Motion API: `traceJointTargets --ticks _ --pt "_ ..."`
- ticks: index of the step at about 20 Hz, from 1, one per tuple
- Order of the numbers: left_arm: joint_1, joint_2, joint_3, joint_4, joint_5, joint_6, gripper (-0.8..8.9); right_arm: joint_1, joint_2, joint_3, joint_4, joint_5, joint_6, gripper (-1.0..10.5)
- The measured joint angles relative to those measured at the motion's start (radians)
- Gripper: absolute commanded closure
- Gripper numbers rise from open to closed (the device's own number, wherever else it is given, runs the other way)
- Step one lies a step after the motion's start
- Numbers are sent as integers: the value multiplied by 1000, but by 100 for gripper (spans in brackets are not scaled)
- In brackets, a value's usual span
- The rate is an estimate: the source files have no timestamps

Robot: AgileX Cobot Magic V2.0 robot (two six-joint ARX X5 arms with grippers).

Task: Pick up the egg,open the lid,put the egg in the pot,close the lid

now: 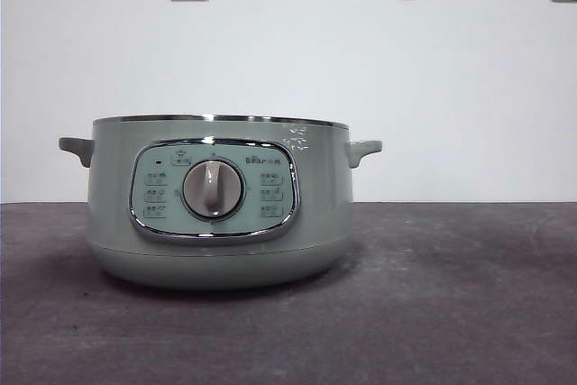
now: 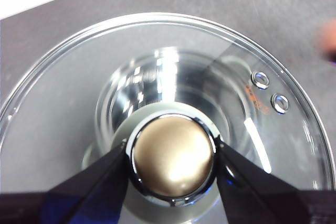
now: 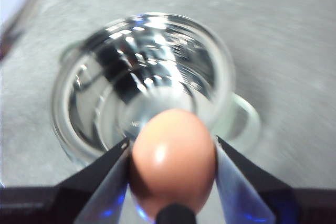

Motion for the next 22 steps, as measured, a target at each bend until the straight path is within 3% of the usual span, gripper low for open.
traceJointTargets --ticks 5,11,22 --pt "0 -141 0 -137 -24 0 822 94 325 241 38 0 -8 964" --pt "0 -227 0 -238 -25 -12 822 134 665 507 38 23 -48 964" --pt "0 -249 0 -277 -25 -18 822 153 855 526 14 79 -134 964"
